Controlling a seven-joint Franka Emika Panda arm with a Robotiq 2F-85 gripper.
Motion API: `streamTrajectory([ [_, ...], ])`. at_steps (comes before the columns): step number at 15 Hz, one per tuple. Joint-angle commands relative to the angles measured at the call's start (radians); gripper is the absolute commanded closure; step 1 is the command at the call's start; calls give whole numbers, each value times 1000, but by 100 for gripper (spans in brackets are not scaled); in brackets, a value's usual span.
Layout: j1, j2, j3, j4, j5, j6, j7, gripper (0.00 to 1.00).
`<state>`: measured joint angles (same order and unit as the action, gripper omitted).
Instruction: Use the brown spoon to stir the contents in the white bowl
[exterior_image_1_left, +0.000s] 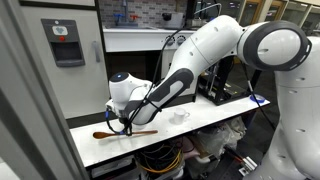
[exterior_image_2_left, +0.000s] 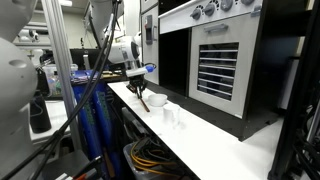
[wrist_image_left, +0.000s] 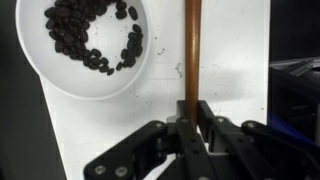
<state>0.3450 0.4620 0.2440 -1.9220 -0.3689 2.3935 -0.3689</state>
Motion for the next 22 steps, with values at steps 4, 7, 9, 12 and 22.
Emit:
streamTrajectory([
  [4, -3, 53, 1, 44, -10, -9, -16, 97],
  [7, -1, 51, 2, 44, -9, -12, -12, 60],
  [9, -1, 51, 3, 44, -8, -10, -10, 46],
  [12, 0, 48, 4, 44, -7, -9, -9, 27],
  [22, -5, -158, 31, -26, 58, -59, 71, 0],
])
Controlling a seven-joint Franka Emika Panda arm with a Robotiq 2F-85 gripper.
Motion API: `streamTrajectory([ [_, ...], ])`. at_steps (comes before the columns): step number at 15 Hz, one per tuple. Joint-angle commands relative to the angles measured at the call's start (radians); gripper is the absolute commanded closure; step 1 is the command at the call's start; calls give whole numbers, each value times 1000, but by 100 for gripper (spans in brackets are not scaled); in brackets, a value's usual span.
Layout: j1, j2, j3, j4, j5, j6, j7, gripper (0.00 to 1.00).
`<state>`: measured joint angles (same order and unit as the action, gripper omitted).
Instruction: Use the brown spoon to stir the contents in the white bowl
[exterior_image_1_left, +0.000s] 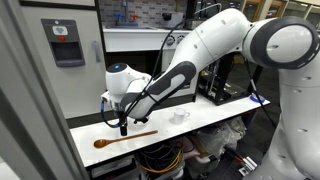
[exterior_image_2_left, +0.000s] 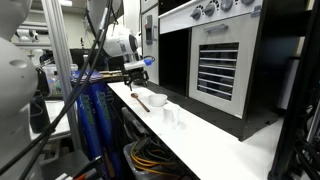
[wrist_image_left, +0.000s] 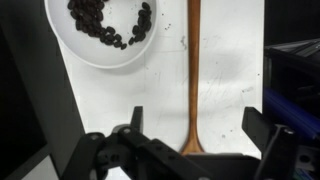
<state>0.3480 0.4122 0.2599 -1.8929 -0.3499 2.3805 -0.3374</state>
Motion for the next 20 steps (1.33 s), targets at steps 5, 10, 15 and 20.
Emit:
streamTrajectory([
  [5, 2, -255, 13, -88, 101, -142, 273, 0],
  [10, -7, -362, 15, -110, 144, -249, 497, 0],
  [15, -20, -477, 18, -161, 196, -272, 613, 0],
  [20, -23, -478, 31, -142, 196, -270, 622, 0],
])
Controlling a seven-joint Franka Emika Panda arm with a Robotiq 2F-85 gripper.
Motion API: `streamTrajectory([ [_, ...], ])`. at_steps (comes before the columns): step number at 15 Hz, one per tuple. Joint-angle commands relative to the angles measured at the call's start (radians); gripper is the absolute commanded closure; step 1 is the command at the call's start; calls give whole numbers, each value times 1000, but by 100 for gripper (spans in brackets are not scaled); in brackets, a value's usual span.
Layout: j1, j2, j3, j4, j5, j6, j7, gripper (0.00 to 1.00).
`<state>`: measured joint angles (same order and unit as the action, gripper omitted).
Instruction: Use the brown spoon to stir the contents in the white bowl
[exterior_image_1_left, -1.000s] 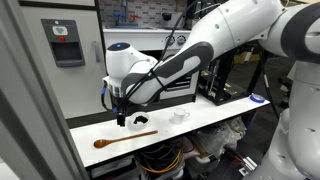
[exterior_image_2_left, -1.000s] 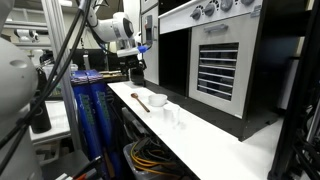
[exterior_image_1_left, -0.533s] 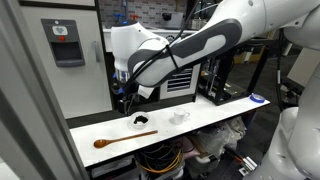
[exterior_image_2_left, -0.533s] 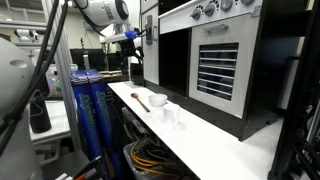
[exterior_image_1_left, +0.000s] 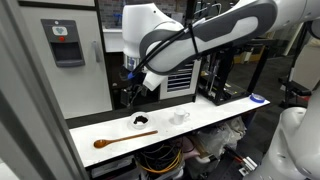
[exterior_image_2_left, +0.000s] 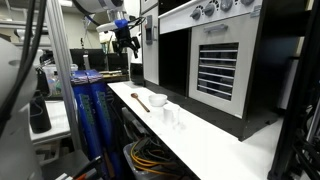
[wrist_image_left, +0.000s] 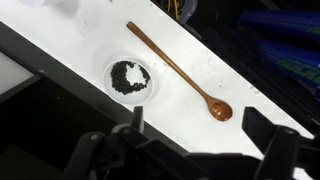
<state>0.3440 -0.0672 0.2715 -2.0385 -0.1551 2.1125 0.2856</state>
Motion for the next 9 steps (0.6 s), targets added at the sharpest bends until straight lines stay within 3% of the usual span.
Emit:
streamTrajectory([
  [1, -20, -3, 19, -2, 2, -2, 0, 0],
  [9, -21, -4, 19, -8, 2, -1, 2, 0],
])
